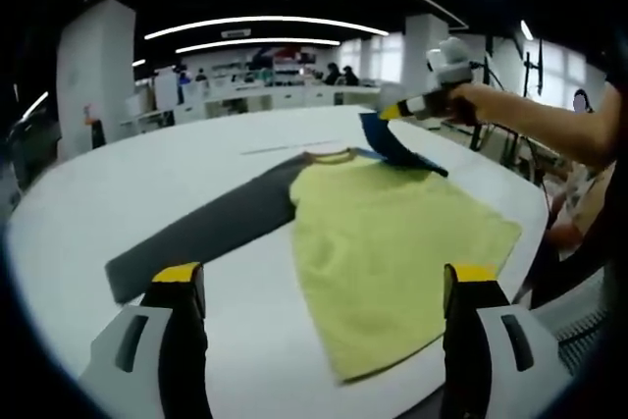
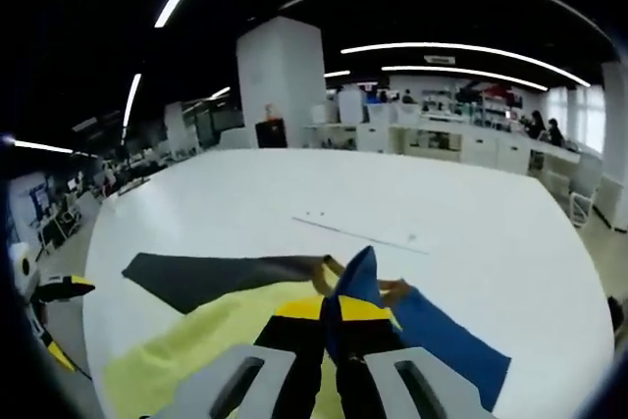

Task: Fold the garment on the visible template until the final outline fits inside the template.

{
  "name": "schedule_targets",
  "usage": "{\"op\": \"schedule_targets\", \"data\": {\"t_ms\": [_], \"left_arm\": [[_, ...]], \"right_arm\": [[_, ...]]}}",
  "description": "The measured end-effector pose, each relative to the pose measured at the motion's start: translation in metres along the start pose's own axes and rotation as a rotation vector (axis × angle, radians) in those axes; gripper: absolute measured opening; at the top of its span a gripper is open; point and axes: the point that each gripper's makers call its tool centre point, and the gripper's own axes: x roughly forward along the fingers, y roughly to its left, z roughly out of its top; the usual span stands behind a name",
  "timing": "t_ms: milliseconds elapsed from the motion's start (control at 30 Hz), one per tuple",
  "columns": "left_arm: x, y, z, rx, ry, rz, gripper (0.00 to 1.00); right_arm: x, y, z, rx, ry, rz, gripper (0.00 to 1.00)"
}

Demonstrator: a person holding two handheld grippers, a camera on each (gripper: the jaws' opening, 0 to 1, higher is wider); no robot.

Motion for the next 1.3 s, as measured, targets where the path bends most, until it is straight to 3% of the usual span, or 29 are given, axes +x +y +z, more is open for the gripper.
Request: {"op": "schedule_targets", "data": {"t_ms": [433, 933, 1300], "left_arm": [[0.0, -0.006, -0.001, 0.0, 0.004, -0.009, 0.98], [-0.001, 0.0, -0.005, -0.005, 0.004, 0.005, 0.99], [-0.003, 0.001, -0.008, -0.01, 0.006, 0.011, 0.99]], "right_arm": [[0.023, 0.038, -0.001, -0.023, 0.025, 0.074, 0.0], [0.044, 0.072, -0.002, -0.067, 0.061, 0.148, 0.0], [0.053, 0.097, -0.013, -0.077, 0.092, 0.196, 0.0]]}}
